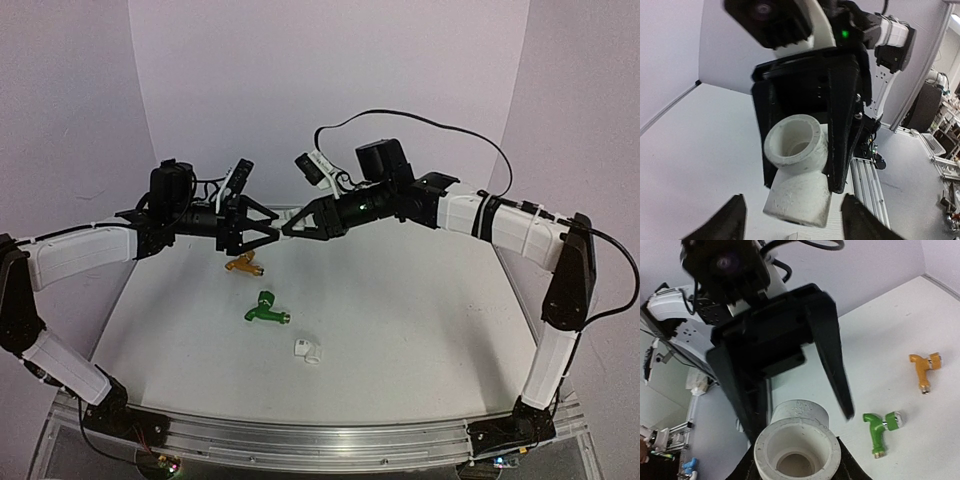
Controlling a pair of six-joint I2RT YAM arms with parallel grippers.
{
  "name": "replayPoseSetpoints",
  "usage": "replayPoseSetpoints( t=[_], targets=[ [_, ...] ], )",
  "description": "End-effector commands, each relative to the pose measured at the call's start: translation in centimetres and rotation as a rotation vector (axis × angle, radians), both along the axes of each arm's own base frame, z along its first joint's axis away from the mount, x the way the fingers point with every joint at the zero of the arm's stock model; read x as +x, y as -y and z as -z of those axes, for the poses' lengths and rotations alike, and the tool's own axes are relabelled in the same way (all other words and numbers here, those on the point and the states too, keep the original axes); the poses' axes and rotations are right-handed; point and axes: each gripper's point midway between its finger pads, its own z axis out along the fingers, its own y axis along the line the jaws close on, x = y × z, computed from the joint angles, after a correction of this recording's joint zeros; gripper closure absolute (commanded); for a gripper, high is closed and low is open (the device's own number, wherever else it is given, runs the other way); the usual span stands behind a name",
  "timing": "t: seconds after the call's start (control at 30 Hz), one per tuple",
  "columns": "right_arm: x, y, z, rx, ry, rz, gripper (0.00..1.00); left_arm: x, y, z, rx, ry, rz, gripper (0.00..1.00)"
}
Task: Install the water faucets
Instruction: Pass from the left arm to the right
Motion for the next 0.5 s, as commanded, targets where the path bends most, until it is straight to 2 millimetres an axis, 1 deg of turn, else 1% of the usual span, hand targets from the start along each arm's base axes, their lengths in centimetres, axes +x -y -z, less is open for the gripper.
replayPoseSetpoints(
  t=[0.0,0.03,0.1,0.17,0.23,0.33,0.37,0.47],
  targets=[
    [4.7,2.6,0.4,-0.111,0.205,0.327,1.0,2.7,-2.5,-2.9,-0.042,-0.028,-0.169,0.05],
    [5.4,3.3,0.4,-0.134,0.236,0.383,1.0,3.1,-2.9,-2.3,-0.034,-0.045,-0.216,0.01],
    [7.5,5.1,1.0,-0.207,0.299,0.533,1.0,4.6,-3.9,-1.6,-0.027,-0.093,-0.352,0.0],
    [9.1,7.1,1.4,-0.278,0.364,0.659,1.0,6.1,-5.0,-0.3,-0.017,-0.187,-0.484,0.0],
    [10.4,9.3,2.2,-0.357,0.419,0.773,1.0,7.2,-6.1,1.4,-0.005,-0.318,-0.602,0.01],
    [10.8,11.6,2.9,-0.428,0.452,0.866,1.0,7.5,-6.7,4.8,0.051,-0.502,-0.67,0.05],
    [10.8,12.3,3.1,-0.442,0.455,0.89,1.0,7.5,-6.9,6.2,0.093,-0.565,-0.697,0.06],
    [10.1,13.4,3.2,-0.449,0.451,0.902,1.0,7.5,-7.5,10.4,0.23,-0.729,-0.769,0.07]
  ],
)
